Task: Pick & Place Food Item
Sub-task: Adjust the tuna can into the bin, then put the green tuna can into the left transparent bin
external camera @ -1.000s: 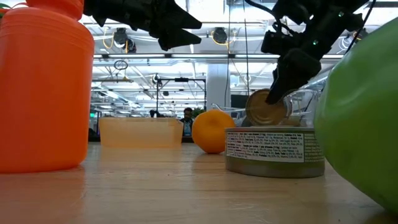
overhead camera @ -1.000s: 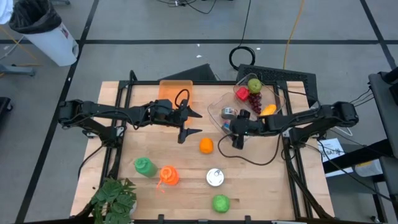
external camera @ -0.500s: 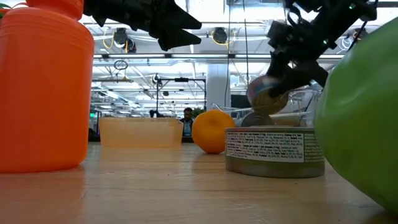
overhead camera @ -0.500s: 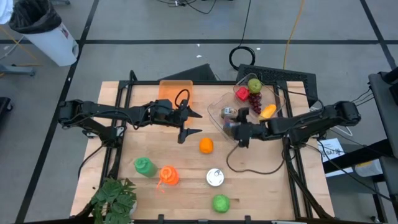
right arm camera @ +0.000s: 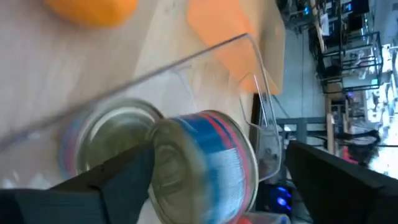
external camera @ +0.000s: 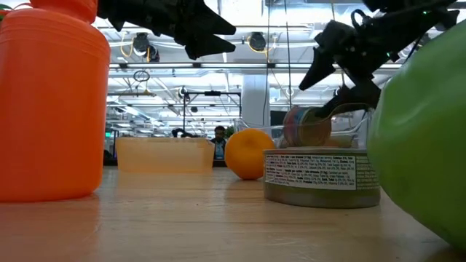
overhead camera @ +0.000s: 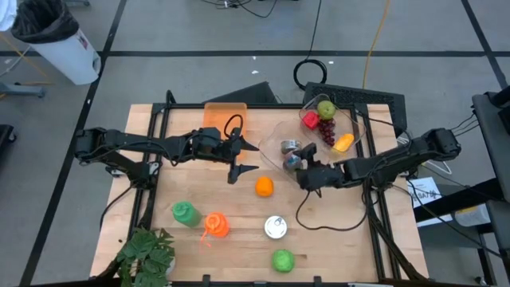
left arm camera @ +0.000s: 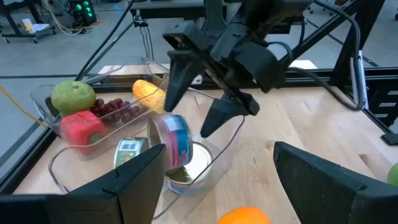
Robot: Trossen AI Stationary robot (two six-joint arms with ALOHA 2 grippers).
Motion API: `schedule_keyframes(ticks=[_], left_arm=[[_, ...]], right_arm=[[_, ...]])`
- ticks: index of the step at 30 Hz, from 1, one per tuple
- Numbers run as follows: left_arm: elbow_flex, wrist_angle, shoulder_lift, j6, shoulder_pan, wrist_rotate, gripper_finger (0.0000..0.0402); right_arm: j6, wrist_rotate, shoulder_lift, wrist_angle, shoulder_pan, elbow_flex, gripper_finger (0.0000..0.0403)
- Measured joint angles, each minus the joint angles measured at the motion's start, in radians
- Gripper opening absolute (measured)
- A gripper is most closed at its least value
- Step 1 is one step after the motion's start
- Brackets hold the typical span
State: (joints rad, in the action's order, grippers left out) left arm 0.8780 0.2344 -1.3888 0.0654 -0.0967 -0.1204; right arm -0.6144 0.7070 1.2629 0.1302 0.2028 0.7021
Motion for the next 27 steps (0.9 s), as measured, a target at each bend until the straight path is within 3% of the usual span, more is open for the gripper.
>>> schedule_keyframes(ticks=[6,19,23,27], left_arm=[[0.0,0.001,0.0,-0.001,0.0,0.001,0.0306],[0.0,0.003,0.0,-0.017,-0.001,0.001,0.0306],[0.0,0.003,0.0,-0.056,0.009,0.0,0.0306],[0.0,-0.008,0.0,-0.098,0.031,-0.001,0.0306]], right_arm=[[0.086,-0.08,-0.009,-0.013,0.008,-0.001,0.0362],[0.209,-0.082,-0.016,0.026,-0.01,0.066,0.0323],[0.357,-0.094,-0.05,0.009,0.069,0.118,0.0325],[0.553,-0.23,-0.066,-0.01,0.132,0.137,0.0326]])
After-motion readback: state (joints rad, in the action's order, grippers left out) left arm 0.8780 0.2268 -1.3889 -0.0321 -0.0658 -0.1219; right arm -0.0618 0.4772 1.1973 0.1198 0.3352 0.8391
